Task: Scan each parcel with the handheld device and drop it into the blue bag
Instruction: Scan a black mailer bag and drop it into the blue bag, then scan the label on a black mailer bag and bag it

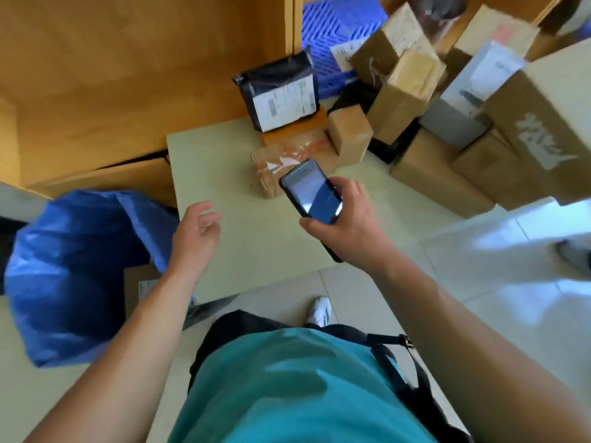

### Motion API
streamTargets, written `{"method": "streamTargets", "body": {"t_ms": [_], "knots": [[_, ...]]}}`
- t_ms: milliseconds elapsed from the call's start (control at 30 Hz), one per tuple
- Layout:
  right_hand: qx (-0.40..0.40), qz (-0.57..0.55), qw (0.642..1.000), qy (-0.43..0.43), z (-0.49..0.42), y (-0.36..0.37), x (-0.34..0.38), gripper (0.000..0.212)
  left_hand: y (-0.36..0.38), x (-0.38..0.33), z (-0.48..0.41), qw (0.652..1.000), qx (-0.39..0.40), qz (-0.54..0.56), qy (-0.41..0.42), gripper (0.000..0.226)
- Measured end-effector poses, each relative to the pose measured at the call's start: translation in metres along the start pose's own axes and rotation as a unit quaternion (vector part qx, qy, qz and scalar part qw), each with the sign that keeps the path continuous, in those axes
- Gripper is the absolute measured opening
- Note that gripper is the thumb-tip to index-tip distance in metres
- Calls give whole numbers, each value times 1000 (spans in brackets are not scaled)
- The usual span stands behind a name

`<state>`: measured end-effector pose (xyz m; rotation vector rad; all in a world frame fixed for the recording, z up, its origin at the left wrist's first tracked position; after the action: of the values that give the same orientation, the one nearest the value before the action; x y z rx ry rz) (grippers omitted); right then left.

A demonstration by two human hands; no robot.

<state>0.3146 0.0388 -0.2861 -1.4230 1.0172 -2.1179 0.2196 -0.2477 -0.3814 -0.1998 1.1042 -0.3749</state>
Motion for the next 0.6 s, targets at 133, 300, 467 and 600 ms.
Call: {"method": "streamTargets", "body": {"t_ms": [133,300,467,600], "knots": [[19,8,1000,18,-17,-3,-32,84,40,9,8,999,2,-6,-41,38],[19,-22,998,51,-37,4,-54,81,56,-6,-19,996,32,-78,-30,39],[16,-45,992,121,-48,11,-64,77,73,-53,-73,987,53,-149,26,41],[22,-38,989,138,-59,5,-59,79,85,-89,-120,987,53,-144,55,43]]}}
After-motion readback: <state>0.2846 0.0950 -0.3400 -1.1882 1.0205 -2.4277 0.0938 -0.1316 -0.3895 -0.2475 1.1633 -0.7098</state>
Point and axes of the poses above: each hand's wrist, its own z-axis away from the middle knuckle, its own y-axis out of the palm, x = y × z, the point moved 6 cm from there along -z, towards the middle knuckle, and after that the axes turned 8 degrees about z, right-handed, at the moved point
